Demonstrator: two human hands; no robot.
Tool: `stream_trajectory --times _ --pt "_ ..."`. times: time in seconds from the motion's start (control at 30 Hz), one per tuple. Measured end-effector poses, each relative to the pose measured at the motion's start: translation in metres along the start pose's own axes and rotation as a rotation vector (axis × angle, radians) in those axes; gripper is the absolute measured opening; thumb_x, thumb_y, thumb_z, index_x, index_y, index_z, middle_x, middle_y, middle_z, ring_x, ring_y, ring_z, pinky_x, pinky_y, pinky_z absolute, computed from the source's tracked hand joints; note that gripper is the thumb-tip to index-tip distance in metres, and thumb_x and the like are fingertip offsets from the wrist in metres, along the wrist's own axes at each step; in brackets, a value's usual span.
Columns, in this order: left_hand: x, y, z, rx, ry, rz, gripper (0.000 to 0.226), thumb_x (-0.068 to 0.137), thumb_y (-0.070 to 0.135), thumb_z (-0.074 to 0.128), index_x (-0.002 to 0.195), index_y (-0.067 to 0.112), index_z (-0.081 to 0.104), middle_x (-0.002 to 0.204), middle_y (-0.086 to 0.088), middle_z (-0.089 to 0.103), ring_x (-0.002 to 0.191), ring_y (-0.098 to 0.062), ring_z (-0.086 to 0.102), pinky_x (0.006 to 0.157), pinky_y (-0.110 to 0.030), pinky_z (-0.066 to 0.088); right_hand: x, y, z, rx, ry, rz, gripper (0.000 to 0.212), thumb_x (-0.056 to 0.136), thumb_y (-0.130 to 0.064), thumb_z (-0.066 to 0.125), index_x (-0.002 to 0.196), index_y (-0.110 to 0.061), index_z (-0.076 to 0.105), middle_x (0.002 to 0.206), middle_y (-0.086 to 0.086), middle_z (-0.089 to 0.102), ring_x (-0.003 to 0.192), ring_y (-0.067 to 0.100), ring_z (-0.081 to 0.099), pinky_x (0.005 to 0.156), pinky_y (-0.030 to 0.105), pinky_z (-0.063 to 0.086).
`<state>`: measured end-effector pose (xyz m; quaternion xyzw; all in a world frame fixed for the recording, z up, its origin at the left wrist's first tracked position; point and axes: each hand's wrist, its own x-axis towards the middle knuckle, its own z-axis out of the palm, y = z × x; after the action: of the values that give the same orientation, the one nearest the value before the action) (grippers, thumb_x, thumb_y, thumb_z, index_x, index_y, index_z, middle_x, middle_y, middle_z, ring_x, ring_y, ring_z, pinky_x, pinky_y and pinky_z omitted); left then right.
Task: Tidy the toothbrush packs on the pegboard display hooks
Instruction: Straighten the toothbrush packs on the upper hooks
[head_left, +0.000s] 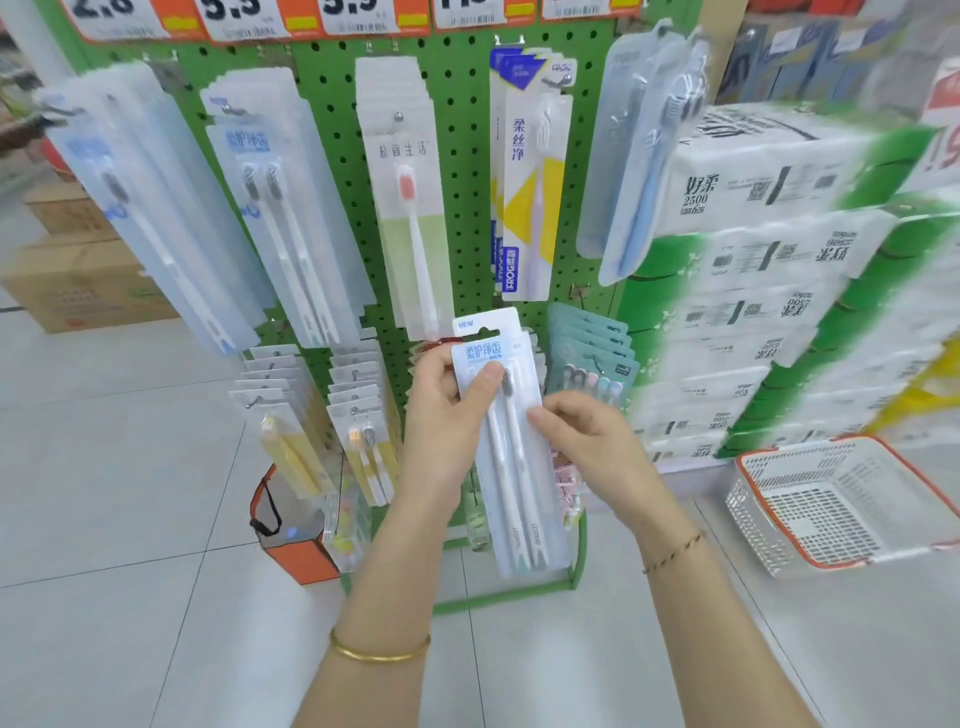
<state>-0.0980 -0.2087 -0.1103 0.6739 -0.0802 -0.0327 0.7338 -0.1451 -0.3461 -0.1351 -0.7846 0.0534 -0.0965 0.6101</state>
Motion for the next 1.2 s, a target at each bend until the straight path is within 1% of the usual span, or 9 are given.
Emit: stream_trajectory --times 0.2,0.37,0.47,0.6,0.73,0.93,1.07,1.13,1.2 --pt "-0.002 -0.002 0.004 0.066 0.009 0.097 0.03 0.091 0.01 0.062 0.113 0.021 0.046 0.107 0.005 0.066 0.086 0.004 0.065 0.075 -0.013 0.048 -0.013 0.013 0.016 0.095 0.118 -0.005 0.014 0.091 -0.011 0.06 0.078 -0.016 0.063 0.065 -0.019 0.057 0.061 -0.002 0.049 0.061 0.014 0.039" --pt "-0.001 -0.005 0.003 0.368 0.095 0.191 0.038 0.089 0.031 0.063 0.121 0.028 0.042 0.111 0.017 0.058 0.098 -0.009 0.061 0.084 -0.033 0.05 -0.012 0.011 0.021 0.057 0.152 -0.065 0.014 0.092 -0.013 0.059 0.079 -0.01 0.061 0.071 -0.005 0.052 0.065 0.006 0.044 0.061 0.019 0.036" --pt "-0.003 -0.002 0.003 0.459 0.139 0.279 0.037 0.09 0.034 0.061 0.117 0.032 0.037 0.11 0.022 0.052 0.096 -0.01 0.058 0.078 -0.033 0.048 -0.011 0.01 0.021 0.043 0.159 -0.084 0.015 0.092 -0.012 0.058 0.078 -0.008 0.06 0.069 -0.002 0.05 0.063 0.005 0.041 0.06 0.018 0.035" --pt "-0.001 -0.003 -0.001 0.595 0.059 0.39 0.032 0.095 0.034 0.053 0.125 0.025 0.047 0.124 0.006 0.045 0.091 0.009 0.045 0.073 -0.029 0.042 -0.009 0.011 0.019 0.015 0.17 -0.087 0.016 0.092 -0.013 0.059 0.079 -0.005 0.058 0.07 0.0 0.048 0.065 0.008 0.04 0.062 0.025 0.034" --pt "0.0 -0.002 -0.004 0.614 -0.02 0.38 0.033 0.096 0.035 0.049 0.129 0.031 0.048 0.117 0.007 0.04 0.077 -0.005 0.047 0.073 -0.028 0.043 -0.011 0.008 0.017 0.025 0.172 -0.087 0.016 0.092 -0.011 0.059 0.076 -0.006 0.056 0.067 -0.004 0.045 0.061 0.004 0.038 0.059 0.019 0.034" --pt "0.001 0.002 -0.006 0.64 -0.075 0.349 0.034 0.096 0.036 0.048 0.129 0.031 0.046 0.115 0.008 0.038 0.072 -0.004 0.049 0.074 -0.028 0.042 -0.014 0.006 0.016 0.039 0.167 -0.096 0.014 0.092 -0.01 0.058 0.078 -0.012 0.06 0.069 -0.005 0.049 0.062 0.001 0.04 0.059 0.015 0.035" --pt "-0.002 0.001 -0.007 0.613 -0.06 0.36 0.037 0.096 0.032 0.05 0.131 0.023 0.043 0.126 0.006 0.039 0.092 0.02 0.043 0.077 -0.019 0.032 -0.015 0.009 0.017 0.021 0.166 -0.115 0.018 0.092 -0.012 0.058 0.077 -0.001 0.055 0.067 -0.001 0.044 0.062 0.005 0.037 0.059 0.02 0.032" --pt "-0.001 -0.001 -0.007 0.582 -0.041 0.358 0.038 0.095 0.03 0.052 0.131 0.022 0.042 0.129 0.003 0.043 0.1 0.01 0.045 0.082 -0.021 0.035 -0.016 0.009 0.018 0.031 0.169 -0.118 0.019 0.092 -0.013 0.059 0.076 -0.004 0.056 0.066 -0.002 0.044 0.062 0.005 0.037 0.058 0.02 0.032" --pt "-0.002 -0.005 -0.005 0.499 -0.04 0.306 0.04 0.093 0.033 0.054 0.129 0.027 0.037 0.126 -0.003 0.05 0.107 -0.016 0.053 0.089 -0.032 0.044 -0.018 0.008 0.018 0.056 0.174 -0.108 0.015 0.092 -0.013 0.059 0.077 -0.009 0.059 0.068 -0.004 0.048 0.063 0.005 0.04 0.06 0.021 0.034"
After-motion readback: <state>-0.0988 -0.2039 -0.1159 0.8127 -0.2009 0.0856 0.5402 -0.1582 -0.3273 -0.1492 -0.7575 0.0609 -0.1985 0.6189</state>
